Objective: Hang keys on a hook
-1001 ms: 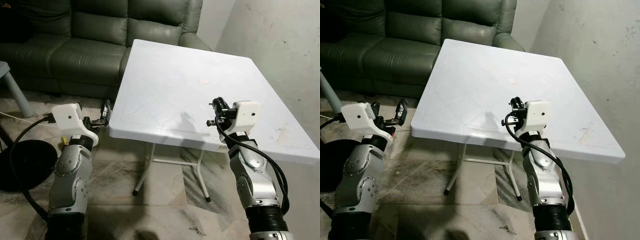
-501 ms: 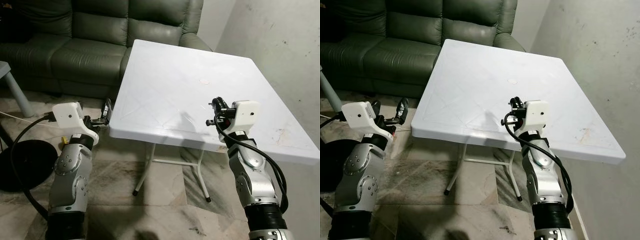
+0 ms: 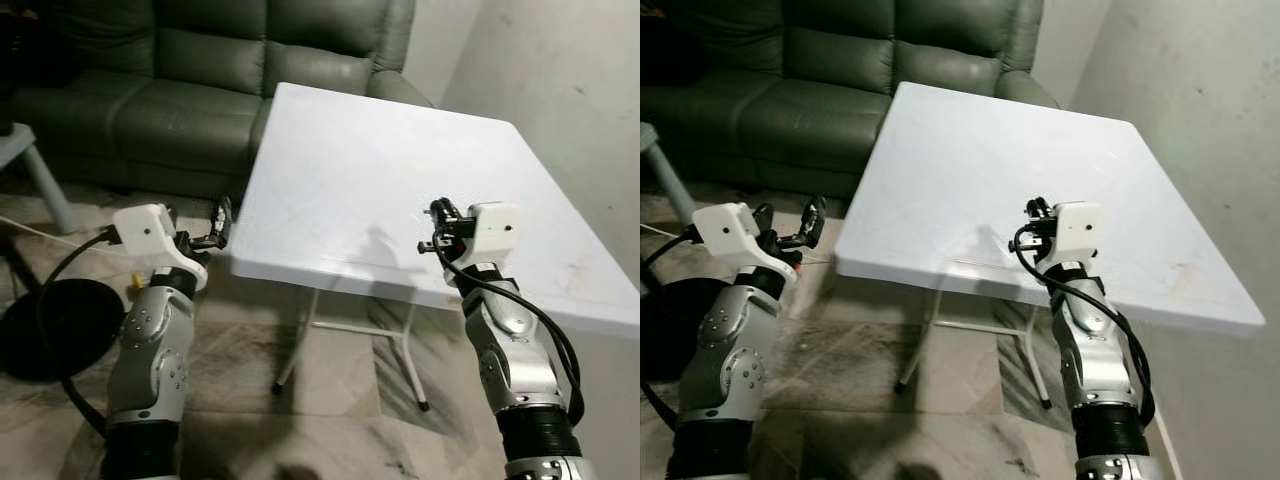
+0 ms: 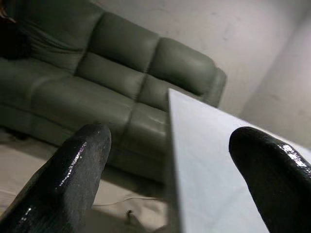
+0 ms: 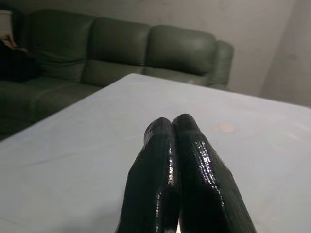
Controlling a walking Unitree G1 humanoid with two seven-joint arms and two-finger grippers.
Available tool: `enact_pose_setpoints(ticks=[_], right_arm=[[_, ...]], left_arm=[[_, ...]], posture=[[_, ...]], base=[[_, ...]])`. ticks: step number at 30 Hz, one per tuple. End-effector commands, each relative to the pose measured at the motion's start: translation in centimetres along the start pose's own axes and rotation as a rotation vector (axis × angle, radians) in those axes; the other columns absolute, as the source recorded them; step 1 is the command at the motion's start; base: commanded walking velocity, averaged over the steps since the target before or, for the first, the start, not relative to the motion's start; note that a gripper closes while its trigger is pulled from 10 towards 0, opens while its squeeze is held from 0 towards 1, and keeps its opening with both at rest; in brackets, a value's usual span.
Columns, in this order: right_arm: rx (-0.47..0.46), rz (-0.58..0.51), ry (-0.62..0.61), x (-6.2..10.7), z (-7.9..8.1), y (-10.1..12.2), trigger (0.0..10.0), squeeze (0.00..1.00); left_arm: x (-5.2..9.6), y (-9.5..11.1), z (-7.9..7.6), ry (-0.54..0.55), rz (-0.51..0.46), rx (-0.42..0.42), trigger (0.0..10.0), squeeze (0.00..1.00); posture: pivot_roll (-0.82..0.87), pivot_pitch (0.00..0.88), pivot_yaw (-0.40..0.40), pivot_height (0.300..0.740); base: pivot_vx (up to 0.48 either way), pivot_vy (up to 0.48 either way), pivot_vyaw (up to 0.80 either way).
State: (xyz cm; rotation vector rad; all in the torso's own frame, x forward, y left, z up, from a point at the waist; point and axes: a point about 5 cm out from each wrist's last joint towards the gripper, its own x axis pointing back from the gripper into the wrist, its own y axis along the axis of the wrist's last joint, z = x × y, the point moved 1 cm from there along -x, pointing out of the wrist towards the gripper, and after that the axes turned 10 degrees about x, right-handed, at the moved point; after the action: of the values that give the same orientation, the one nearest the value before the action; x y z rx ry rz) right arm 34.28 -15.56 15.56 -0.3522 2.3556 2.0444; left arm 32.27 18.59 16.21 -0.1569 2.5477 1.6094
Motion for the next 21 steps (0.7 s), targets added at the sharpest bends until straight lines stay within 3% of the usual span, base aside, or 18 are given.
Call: enact_pose_setpoints(ticks=[1,21], right_arm=[[0.014,0.015,-0.029,0.01,-0.94,-0.06,10.0,0.00],[0.018,0.035,-0.027,0.15,-1.05,-0.12,10.0,0.00]], left_arm=[[-0.10,-0.50,-0.56,0.001,0.029,0.014,10.0,0.00],[-0.31,-0.48,-0.70,0.010,0.044,0.016,10.0,0.00]], posture=[[0.03,0.024,-0.143,0.740],[0.03,0.017,-0.148,0.740]], base=[[0.000,0.000,-0.72],[0.000,0.000,-0.72]])
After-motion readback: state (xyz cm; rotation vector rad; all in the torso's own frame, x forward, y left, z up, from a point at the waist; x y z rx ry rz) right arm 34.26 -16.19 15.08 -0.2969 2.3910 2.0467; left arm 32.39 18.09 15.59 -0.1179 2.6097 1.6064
